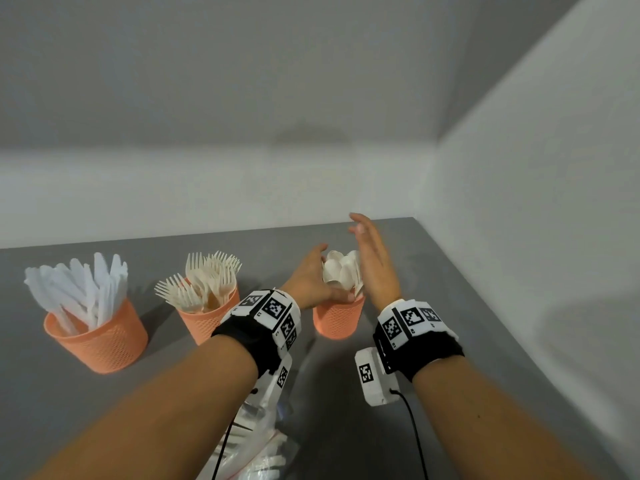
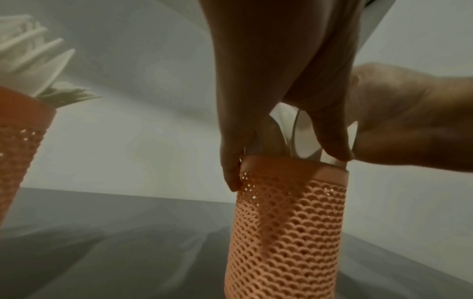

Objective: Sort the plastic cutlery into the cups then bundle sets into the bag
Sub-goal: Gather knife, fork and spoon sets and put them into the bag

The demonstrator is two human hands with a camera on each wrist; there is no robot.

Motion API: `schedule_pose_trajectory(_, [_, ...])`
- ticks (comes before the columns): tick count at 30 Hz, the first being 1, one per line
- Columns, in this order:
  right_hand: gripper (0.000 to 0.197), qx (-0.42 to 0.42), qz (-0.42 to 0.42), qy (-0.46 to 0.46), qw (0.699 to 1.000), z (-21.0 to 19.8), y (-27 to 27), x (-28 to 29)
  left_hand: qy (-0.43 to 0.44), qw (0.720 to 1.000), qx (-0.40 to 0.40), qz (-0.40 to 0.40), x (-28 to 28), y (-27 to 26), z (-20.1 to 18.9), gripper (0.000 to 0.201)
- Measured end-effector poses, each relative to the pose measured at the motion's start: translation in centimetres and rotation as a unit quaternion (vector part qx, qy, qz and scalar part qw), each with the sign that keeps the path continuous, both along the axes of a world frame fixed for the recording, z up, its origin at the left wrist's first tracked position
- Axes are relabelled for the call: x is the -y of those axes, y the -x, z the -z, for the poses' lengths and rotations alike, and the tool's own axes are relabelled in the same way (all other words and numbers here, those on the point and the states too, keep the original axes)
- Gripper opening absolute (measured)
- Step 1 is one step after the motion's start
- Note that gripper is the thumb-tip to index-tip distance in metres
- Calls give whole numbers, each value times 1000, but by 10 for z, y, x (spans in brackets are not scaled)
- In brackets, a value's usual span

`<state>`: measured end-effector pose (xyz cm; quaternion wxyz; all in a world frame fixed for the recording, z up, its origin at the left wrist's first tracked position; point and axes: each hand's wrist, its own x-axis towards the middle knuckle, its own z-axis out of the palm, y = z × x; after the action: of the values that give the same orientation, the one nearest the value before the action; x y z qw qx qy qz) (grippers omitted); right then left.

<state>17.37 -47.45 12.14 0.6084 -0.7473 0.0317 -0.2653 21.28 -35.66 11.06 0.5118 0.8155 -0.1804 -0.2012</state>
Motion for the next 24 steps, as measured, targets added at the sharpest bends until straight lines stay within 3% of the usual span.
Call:
schedule_pose_trajectory(1, [39,-34,-6,141,989,1,-3,0,4,1000,-3,7,-1,0,-1,120])
schedule_pose_trajectory(2, [42,-87,-11,279,956,2,-5,0,1,1000,-4,16,-3,1,-3,123])
schedule_pose_trajectory(4, [41,-190,-23,424,885,0,-7,-1,-35,999,5,27,-8,5,-10,125])
schedule_pose_trajectory(5, [42,-215,-26,439,872,-4,-6,-1,-55,998,13,16,-12,8,-15,122])
schedule_pose_trajectory(7, [43,-192,-3,428,883,-11,-4,-4,-53,997,47,-27,-24,17,-31,107])
schedule_pose_trajectory(9, [45,-98,39,390,915,-17,2,-16,-4,994,84,-64,-47,30,-51,74])
schedule_pose_trajectory(11, [36,-3,30,322,946,-24,11,-36,33,990,117,-68,-80,47,-66,34])
schedule_pose_trajectory(13, [17,10,-60,253,965,-32,25,-64,8,989,138,-56,-120,61,-69,17])
schedule_pose_trajectory(15, [5,-64,-196,224,953,-31,39,-92,-86,987,135,-30,-160,74,-63,21])
schedule_pose_trajectory(17, [8,-129,-309,269,903,-19,49,-120,-214,972,99,-6,-198,84,-46,28])
schedule_pose_trajectory(19, [9,-188,-388,327,841,-2,58,-145,-340,938,66,7,-225,92,-24,20])
schedule_pose_trajectory(20, [18,-224,-414,359,806,9,63,-155,-388,920,58,15,-234,97,-12,18])
schedule_pose_trajectory(22, [46,-297,-408,481,717,28,72,-172,-439,898,29,21,-245,105,11,29])
schedule_pose_trajectory(23, [58,-315,-385,544,676,34,76,-178,-431,902,7,11,-248,108,20,35])
schedule_pose_trajectory(24, [67,-322,-364,575,658,40,79,-184,-405,914,-13,-4,-249,109,26,42])
